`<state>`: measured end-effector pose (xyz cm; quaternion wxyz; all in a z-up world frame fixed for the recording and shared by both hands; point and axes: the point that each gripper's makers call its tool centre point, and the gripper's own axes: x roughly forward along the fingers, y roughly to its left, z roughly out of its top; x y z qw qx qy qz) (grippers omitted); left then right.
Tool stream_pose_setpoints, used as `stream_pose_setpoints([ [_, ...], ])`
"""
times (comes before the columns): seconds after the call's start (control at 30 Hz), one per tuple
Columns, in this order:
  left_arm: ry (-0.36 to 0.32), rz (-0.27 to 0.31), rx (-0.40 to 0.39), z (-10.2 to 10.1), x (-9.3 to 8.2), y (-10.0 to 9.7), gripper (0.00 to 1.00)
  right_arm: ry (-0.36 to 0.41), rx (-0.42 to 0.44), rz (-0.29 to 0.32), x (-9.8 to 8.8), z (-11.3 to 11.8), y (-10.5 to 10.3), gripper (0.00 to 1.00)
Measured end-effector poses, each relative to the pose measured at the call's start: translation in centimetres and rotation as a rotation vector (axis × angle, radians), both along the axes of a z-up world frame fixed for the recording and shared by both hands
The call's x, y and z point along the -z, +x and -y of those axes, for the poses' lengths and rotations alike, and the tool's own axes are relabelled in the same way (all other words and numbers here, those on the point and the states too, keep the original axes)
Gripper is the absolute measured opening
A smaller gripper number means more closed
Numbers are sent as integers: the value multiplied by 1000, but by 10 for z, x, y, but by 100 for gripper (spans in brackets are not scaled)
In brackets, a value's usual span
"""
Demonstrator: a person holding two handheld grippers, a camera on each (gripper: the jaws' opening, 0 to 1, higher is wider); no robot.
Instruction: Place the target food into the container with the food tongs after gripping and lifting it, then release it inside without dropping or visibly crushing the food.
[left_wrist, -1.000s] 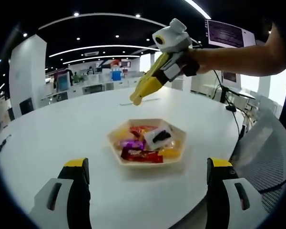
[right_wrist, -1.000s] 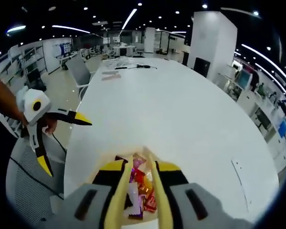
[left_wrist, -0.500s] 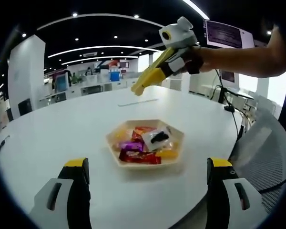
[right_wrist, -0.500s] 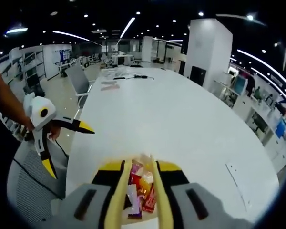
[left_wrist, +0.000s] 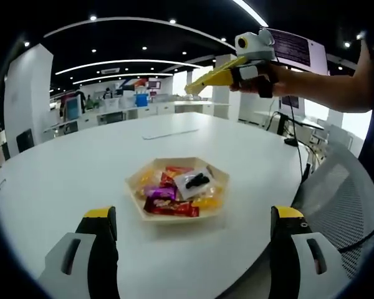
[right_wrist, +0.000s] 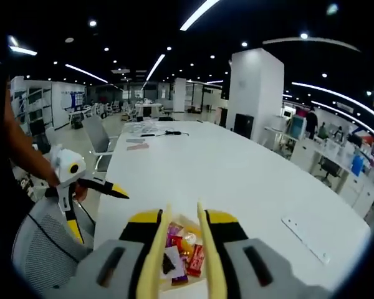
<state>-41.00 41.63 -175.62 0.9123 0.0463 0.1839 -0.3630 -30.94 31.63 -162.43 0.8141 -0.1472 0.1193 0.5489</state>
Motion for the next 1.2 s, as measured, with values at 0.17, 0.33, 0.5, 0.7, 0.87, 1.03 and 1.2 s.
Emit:
stream_pose_setpoints([
  [0.17,36,30,137,24,-8,-10,100,102,-18,36,-15,19,-17,26],
  [0.33,-2,67,163,34,-37,3,100,137,-1,52,-21,36,-28,26],
  [0.5,-46,123,203,41,-75,17,100,167,10,53,-22,53,-41,26],
  [0.7,-64,158,263,43,-114,27,100,192,-26,22,-22,60,-58,26],
  [0.87,-142,151,361,54,-147,22,99,223,-90,23,-32,53,-72,27],
  [1.03,-122,201,457,67,-159,12,82,230,-143,20,-39,41,-82,27],
  [1.2,-132,186,517,81,-158,8,70,237,-226,-11,-39,26,-98,27],
])
